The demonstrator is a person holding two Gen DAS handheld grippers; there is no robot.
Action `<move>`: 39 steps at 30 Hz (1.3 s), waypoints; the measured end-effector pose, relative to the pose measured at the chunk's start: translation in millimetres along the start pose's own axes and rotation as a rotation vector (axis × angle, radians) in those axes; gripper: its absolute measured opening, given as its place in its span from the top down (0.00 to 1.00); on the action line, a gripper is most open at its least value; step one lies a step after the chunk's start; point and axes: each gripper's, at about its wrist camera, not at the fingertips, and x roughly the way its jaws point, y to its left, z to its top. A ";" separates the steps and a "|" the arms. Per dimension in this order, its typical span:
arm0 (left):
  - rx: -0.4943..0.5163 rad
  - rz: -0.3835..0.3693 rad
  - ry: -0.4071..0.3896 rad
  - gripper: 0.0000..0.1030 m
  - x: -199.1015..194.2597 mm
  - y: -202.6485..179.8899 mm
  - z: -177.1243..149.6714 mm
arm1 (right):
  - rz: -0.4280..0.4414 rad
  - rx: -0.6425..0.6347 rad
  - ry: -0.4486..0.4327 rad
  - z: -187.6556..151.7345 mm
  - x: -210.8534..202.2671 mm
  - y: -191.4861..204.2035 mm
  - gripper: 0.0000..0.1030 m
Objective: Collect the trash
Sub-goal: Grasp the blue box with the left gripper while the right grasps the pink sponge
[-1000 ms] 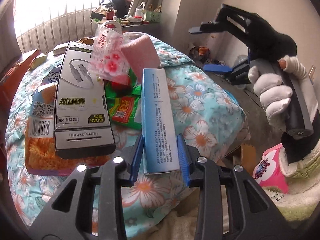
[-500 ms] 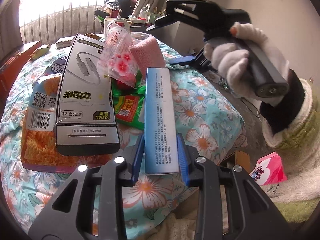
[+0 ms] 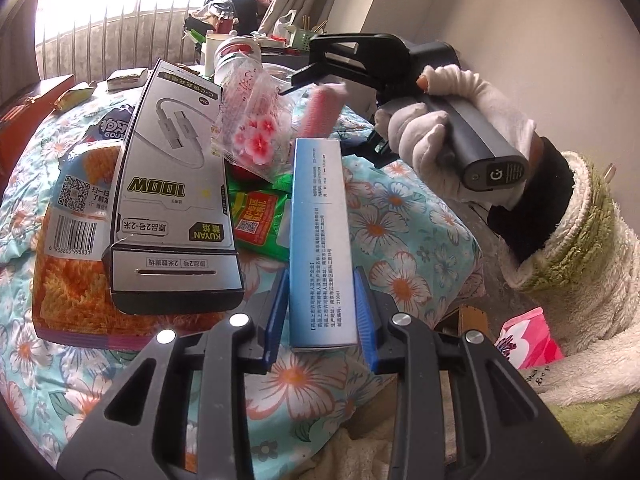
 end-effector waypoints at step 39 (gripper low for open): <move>-0.001 0.032 -0.052 0.72 -32.4 -25.6 20.8 | 0.251 -0.025 -0.333 -75.4 -137.2 -116.2 0.77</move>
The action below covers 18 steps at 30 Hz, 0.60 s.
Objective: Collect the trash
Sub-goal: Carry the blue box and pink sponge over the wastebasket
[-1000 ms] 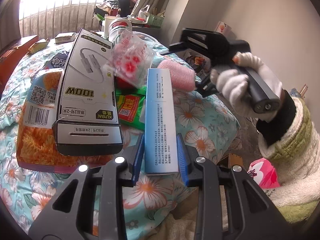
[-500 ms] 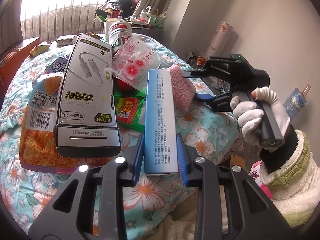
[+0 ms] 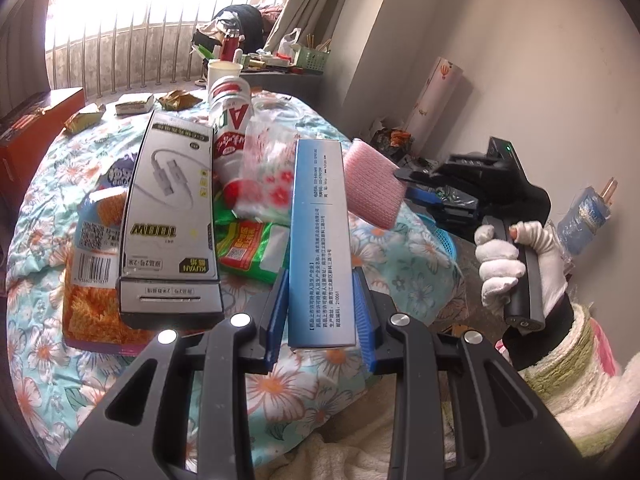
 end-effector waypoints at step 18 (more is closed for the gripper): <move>0.146 -0.133 0.059 0.72 59.3 -95.2 88.1 | -0.041 0.023 -0.403 29.1 -152.2 -63.0 0.77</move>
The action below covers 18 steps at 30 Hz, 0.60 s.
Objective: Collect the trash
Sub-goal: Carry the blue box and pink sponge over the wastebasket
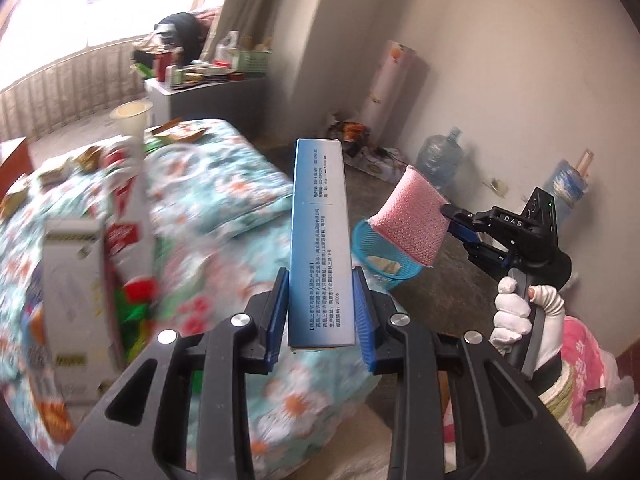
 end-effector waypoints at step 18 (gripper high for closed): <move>0.464 -0.113 0.293 0.72 345.6 -195.5 95.3 | -0.498 0.272 -0.200 106.5 4.9 -210.8 0.77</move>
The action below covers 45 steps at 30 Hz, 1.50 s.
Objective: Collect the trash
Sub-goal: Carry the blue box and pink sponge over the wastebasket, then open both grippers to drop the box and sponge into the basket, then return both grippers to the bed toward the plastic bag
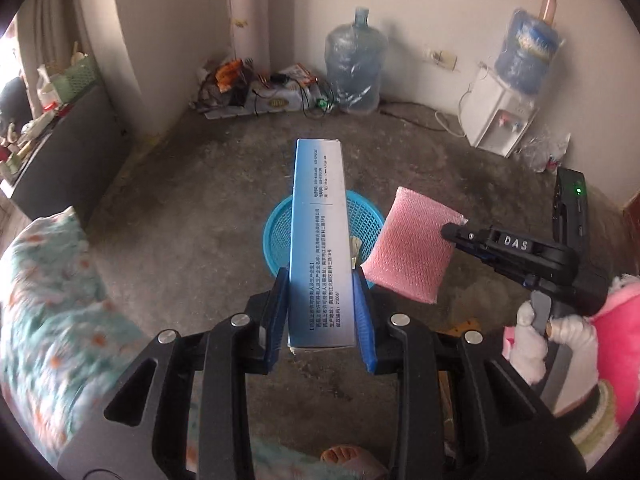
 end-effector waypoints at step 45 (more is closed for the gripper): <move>-0.445 0.124 -0.428 0.31 -352.6 136.2 -303.3 | 0.380 -0.568 0.444 -191.2 -74.5 213.9 0.38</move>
